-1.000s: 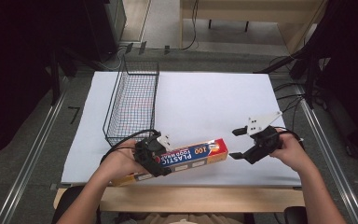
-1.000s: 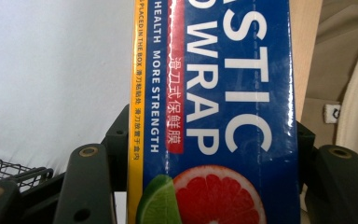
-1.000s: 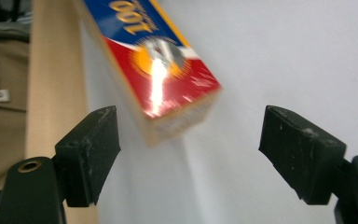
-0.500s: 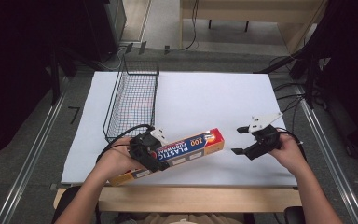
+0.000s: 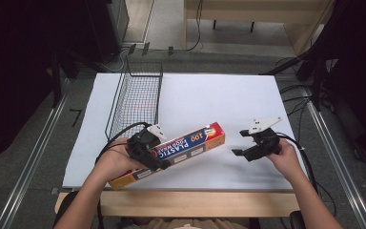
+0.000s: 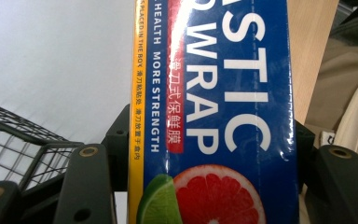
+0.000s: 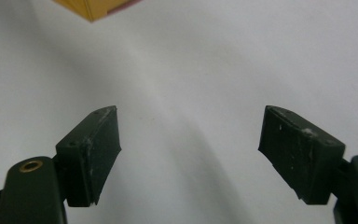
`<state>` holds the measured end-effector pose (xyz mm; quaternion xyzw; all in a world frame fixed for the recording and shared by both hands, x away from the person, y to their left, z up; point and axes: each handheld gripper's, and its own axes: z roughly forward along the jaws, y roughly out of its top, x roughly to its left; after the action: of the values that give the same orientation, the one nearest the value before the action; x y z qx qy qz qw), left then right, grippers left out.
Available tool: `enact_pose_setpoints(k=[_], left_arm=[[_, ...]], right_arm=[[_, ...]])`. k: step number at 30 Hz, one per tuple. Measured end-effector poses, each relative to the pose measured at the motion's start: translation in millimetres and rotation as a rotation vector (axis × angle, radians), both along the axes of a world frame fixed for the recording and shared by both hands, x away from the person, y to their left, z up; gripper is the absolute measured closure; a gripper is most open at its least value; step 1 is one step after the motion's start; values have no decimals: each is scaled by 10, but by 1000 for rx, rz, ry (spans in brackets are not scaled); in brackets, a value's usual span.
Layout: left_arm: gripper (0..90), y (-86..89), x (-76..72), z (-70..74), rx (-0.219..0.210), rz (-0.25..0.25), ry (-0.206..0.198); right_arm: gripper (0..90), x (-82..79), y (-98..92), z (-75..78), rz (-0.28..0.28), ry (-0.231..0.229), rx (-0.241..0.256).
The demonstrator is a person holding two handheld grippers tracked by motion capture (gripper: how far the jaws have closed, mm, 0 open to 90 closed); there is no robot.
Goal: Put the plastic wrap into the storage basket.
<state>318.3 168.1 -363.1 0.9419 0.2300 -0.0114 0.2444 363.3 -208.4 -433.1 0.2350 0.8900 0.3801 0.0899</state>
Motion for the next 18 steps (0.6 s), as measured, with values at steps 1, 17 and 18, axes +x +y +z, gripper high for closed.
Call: enact_pose_setpoints(k=[1,17,18], left_arm=[[401,4,6,10,-6,9,0],[401,198,365,193,10,275,-30],[401,200,382,201,15,278,-33]], right_arm=[[208,3,7,-7,-3,0,-3],[208,27,94,-61,-21,5,-18],[208,25,94,-56,-22,2,-17]])
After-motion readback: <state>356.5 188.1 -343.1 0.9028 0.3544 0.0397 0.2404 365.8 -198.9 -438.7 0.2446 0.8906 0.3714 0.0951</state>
